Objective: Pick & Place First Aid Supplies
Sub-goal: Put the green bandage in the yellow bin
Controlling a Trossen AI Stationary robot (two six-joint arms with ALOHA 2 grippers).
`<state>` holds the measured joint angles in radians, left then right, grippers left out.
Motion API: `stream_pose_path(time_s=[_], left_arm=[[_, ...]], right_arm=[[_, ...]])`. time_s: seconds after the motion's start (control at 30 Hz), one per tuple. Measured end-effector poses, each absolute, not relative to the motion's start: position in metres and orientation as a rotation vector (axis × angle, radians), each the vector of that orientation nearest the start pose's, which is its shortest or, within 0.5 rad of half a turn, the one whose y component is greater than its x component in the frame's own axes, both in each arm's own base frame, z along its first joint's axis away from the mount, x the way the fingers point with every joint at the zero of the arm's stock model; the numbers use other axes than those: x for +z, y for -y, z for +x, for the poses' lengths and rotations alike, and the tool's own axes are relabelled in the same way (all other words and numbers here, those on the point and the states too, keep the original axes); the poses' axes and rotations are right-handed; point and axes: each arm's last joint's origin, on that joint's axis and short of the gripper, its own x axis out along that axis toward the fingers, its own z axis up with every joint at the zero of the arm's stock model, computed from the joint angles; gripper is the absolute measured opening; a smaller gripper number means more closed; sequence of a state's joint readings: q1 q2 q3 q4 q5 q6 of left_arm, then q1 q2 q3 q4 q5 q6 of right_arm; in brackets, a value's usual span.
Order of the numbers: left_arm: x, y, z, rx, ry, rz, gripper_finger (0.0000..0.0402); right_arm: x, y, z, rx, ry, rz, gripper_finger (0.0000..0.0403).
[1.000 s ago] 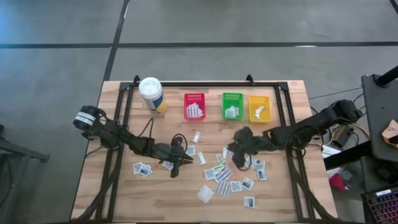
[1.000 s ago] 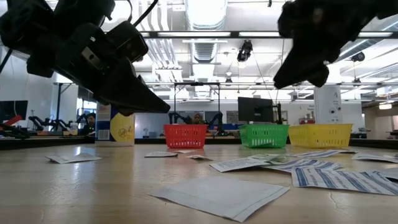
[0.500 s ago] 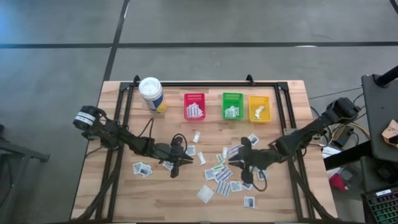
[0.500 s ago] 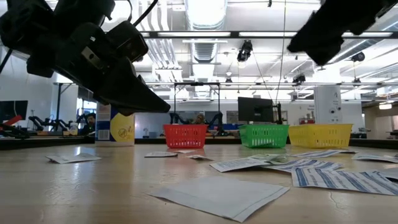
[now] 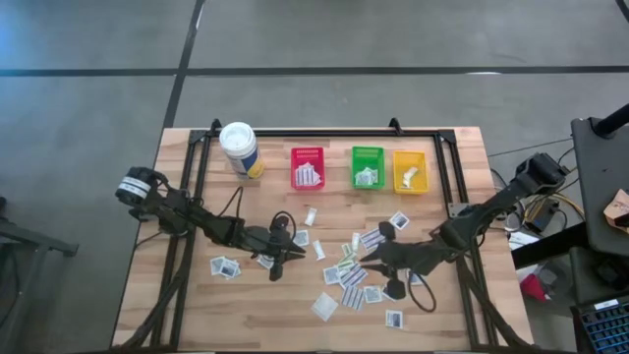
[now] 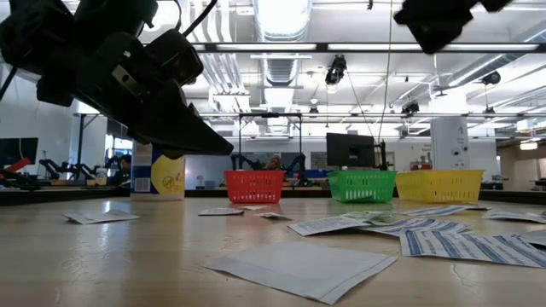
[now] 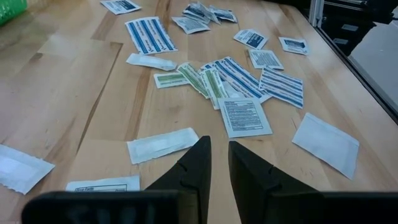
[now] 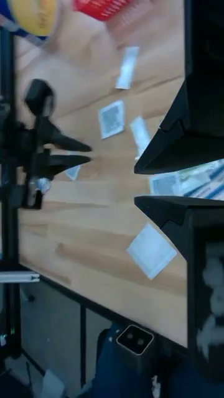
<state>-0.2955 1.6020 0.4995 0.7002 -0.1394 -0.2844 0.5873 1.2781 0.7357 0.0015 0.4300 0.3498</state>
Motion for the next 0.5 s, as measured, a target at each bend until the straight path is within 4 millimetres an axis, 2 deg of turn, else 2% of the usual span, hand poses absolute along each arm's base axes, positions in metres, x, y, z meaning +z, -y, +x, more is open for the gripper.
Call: stream_pose_path(time_s=[0.2,0.5], left_arm=[[0.138,0.078,0.270,-0.097,-0.411,-0.193,0.0064],[0.138,0.078,0.270,-0.088,-0.406,-0.192,0.0064]], right_arm=[[0.238,-0.136,0.228,0.075,-0.524,-0.078,0.0063],[0.226,-0.128,0.221,0.033,-0.667,-0.208,0.0063]])
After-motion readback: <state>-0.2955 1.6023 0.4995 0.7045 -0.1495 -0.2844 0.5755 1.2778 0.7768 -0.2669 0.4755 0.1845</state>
